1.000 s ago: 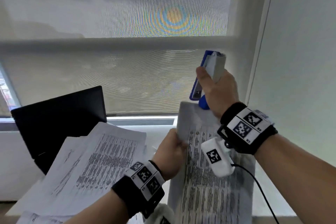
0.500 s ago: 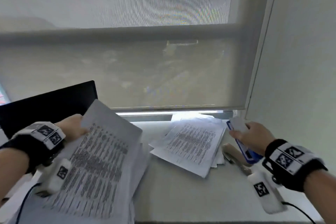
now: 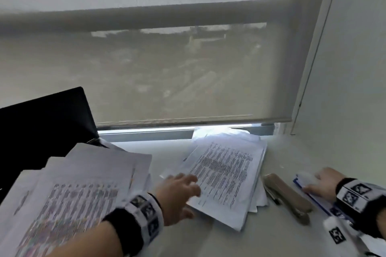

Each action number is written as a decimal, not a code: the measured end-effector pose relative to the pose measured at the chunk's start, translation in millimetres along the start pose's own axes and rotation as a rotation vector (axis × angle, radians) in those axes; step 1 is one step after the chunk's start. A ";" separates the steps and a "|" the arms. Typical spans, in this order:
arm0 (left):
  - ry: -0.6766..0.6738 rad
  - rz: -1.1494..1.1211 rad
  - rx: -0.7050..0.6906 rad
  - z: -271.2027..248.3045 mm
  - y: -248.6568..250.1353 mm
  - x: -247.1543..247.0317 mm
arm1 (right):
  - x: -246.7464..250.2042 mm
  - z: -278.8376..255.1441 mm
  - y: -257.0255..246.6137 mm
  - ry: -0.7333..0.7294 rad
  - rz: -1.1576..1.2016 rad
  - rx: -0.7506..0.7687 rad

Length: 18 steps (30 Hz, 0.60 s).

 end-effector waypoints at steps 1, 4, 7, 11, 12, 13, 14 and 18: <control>-0.049 0.065 -0.051 12.6 9.1 -5.8 | -1.2 6.2 -6.2 0.021 -0.035 0.047; -0.099 0.042 -0.126 39.8 22.2 -14.9 | 3.2 22.0 -24.5 0.122 0.034 0.110; -0.116 0.001 -0.122 48.6 21.0 -19.3 | 16.2 9.7 -36.3 0.275 0.071 0.125; -0.035 -0.030 -0.109 52.1 21.4 -16.0 | 19.1 -29.1 -42.4 0.368 0.095 0.276; -0.013 -0.068 -0.067 52.2 20.2 -14.6 | 11.9 -39.8 -42.4 0.325 0.060 0.340; 0.003 -0.083 -0.025 51.2 19.6 -13.1 | 1.9 -51.5 -42.1 0.254 0.014 0.398; 0.019 -0.072 0.008 49.0 21.1 -9.9 | -10.1 -59.2 -41.2 0.175 -0.010 0.440; 0.076 -0.013 0.059 27.0 46.5 7.6 | -38.5 -70.9 -32.3 -0.006 0.022 0.378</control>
Point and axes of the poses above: each hand's wrist, its own z-axis towards the middle knuckle, its own x-axis out of the back of the hand, y = z × x, the point moved 6 cm from there along z, towards the middle knuckle, and after that the axes turned 14 degrees about -x, right-handed, at the moved point
